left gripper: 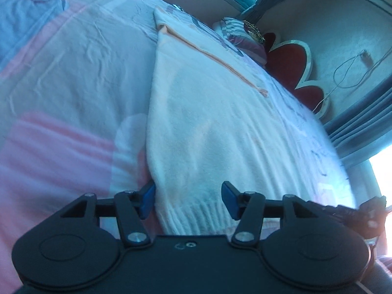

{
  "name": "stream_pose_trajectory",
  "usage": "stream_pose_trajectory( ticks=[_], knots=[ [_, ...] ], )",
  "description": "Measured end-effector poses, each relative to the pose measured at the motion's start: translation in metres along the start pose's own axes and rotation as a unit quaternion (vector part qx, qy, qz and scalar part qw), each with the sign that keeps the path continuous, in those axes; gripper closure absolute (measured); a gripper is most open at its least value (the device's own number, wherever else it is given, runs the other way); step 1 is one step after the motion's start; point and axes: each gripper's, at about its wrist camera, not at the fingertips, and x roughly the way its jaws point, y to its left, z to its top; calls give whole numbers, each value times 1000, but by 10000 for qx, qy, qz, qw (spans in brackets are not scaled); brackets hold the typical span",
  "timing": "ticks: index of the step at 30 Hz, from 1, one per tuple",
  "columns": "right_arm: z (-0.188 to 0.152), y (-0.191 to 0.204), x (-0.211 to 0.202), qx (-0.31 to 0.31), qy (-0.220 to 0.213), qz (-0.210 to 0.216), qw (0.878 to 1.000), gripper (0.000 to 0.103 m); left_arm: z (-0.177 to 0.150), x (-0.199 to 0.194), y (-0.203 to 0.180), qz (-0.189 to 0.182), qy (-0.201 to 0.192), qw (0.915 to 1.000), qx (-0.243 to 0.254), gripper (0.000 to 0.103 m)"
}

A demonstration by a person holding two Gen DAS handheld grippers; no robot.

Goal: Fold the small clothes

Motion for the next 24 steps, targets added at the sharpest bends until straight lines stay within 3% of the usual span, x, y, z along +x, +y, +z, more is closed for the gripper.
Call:
stream_pose_trajectory(
  ticks=[4, 5, 6, 8, 11, 13, 15, 24],
  knots=[
    [8, -10, 2, 354, -110, 160, 9992, 79, 9, 12, 5, -30, 61, 9998, -162, 74],
    [9, -11, 3, 305, -74, 140, 9994, 96, 10, 14, 4, 24, 60, 9999, -120, 81],
    [10, -9, 2, 200, -50, 112, 9997, 101, 9, 15, 1, 171, 50, 9998, 35, 98],
    [9, -4, -3, -132, -114, -7, 9998, 101, 6, 10, -3, 156, -131, 9997, 136, 98],
    [6, -6, -23, -144, -397, 176, 9990, 101, 0, -7, -3, 83, -516, 9985, 143, 98],
    [3, -15, -17, -178, -201, -95, 9996, 101, -5, 3, 1, 398, -325, 9982, 296, 98],
    [-1, -21, -7, -73, 8, -76, 9999, 101, -9, 7, 4, 391, -326, 9984, 263, 98],
    [28, 9, -30, -305, -602, 297, 9973, 101, 7, -17, -2, 140, -884, 9959, -157, 98]
  ],
)
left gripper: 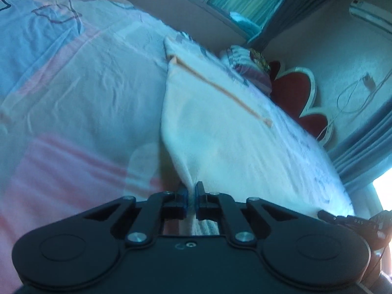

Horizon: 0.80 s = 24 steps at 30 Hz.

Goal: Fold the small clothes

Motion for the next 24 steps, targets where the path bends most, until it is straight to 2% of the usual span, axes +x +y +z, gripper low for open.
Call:
stream_pose_trajectory(
  ticks=[5, 12, 18, 24],
  knots=[
    [46, 22, 16, -200, -303, 138, 9992, 101, 43, 10, -12, -210, -266, 9992, -214, 98],
    [136, 33, 53, -265, -601, 105, 9978, 101, 128, 47, -36, -305, -606, 9975, -177, 98],
    [217, 27, 111, -93, -714, 7, 9974, 101, 200, 114, -45, -169, -568, 9982, -106, 98],
    [270, -6, 184, 270, -494, -40, 9984, 101, 250, 186, -34, 77, -289, 9996, 11, 98]
  ],
)
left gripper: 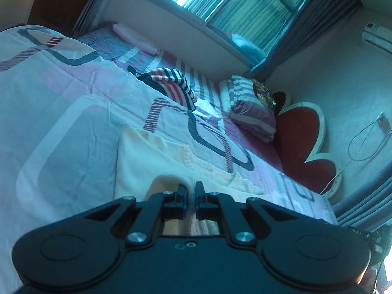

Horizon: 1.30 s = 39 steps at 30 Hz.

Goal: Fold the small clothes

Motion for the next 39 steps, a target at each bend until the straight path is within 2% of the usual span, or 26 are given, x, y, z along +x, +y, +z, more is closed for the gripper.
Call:
stream_pose_trajectory(
  ticks=[7, 8, 10, 12, 13, 14, 16, 18, 23, 25, 28, 30, 31, 32, 34, 35, 39],
  knots=[
    [18, -52, 74, 410, 305, -13, 9987, 101, 22, 66, 25, 196, 350, 9992, -41, 98],
    [18, -54, 80, 388, 269, 37, 9989, 101, 24, 72, 28, 148, 353, 9993, -41, 94],
    [21, -58, 91, 313, 209, 1, 9993, 98, 27, 80, 33, 61, 218, 9997, -61, 81],
    [23, -61, 94, 262, 46, -183, 9995, 70, 31, 82, 38, -77, 28, 9998, -180, 47],
    [23, -61, 92, 165, -148, -243, 9995, 42, 32, 81, 40, -63, -137, 9996, -222, 39],
    [23, -61, 89, 89, -284, -252, 9992, 36, 34, 79, 42, -39, -276, 9994, -205, 32],
    [26, -65, 87, 79, -257, -202, 9994, 36, 36, 78, 45, -67, -267, 9996, -73, 37],
    [25, -65, 87, -171, -160, -205, 9995, 36, 39, 82, 41, 82, -99, 9995, 292, 45],
    [15, -58, 70, -975, -139, -305, 9947, 40, 26, 59, 40, 245, -53, 9931, 1145, 45],
    [4, -55, 63, -1439, 50, -397, 9888, 40, 17, 49, 42, 313, -2, 9896, 1405, 46],
    [-15, -46, 67, -2278, 418, -563, 9712, 40, 4, 49, 37, 478, 256, 9778, 2023, 51],
    [-23, -38, 82, -2821, 656, -739, 9543, 40, 0, 65, 23, 730, 483, 9612, 2614, 56],
    [-26, -33, 91, -3037, 685, -861, 9464, 40, 0, 72, 16, 747, 523, 9564, 2775, 56],
    [-25, -30, 101, -3152, 681, -963, 9417, 40, 1, 81, 9, 751, 531, 9527, 2895, 56],
    [-16, -27, 120, -3084, 499, -1083, 9437, 41, 8, 99, -2, 916, 476, 9490, 2978, 56],
    [-10, -26, 127, -2931, 400, -1100, 9489, 41, 13, 105, -6, 972, 402, 9503, 2932, 56],
    [17, -35, 141, -2231, 25, -1274, 9664, 42, 36, 120, -2, 1101, 154, 9673, 2281, 54]
  ],
)
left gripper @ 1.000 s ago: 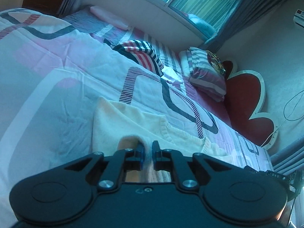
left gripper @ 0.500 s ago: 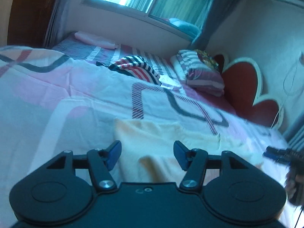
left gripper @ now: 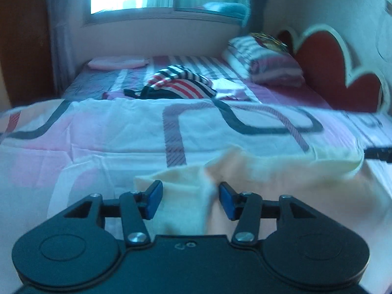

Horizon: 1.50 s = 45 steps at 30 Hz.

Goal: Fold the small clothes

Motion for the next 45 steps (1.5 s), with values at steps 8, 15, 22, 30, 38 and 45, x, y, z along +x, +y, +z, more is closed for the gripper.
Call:
stream_pose_trajectory(
  ticks=[8, 15, 22, 30, 38, 45],
  knots=[
    [0, -14, -10, 205, 237, 486, 9983, 47, -7, -2, 6, -281, 82, 9996, -18, 60],
    [-5, -5, 9, 252, 488, 661, 9963, 71, -5, 20, -7, -91, 480, 9988, 99, 73],
    [-3, 1, -5, 15, 78, 449, 9990, 101, -7, 4, -12, -72, -205, 9997, 144, 99],
    [-13, -15, 13, 316, 321, 203, 9988, 101, -7, 30, -13, 108, 111, 9998, 108, 84],
    [1, 58, 0, -202, 77, 408, 9989, 51, 1, -7, -58, -73, -410, 9989, 227, 22],
    [-15, 109, 42, -752, 527, 526, 9944, 60, -12, 31, -82, -46, 152, 9986, 501, 22]
  ],
)
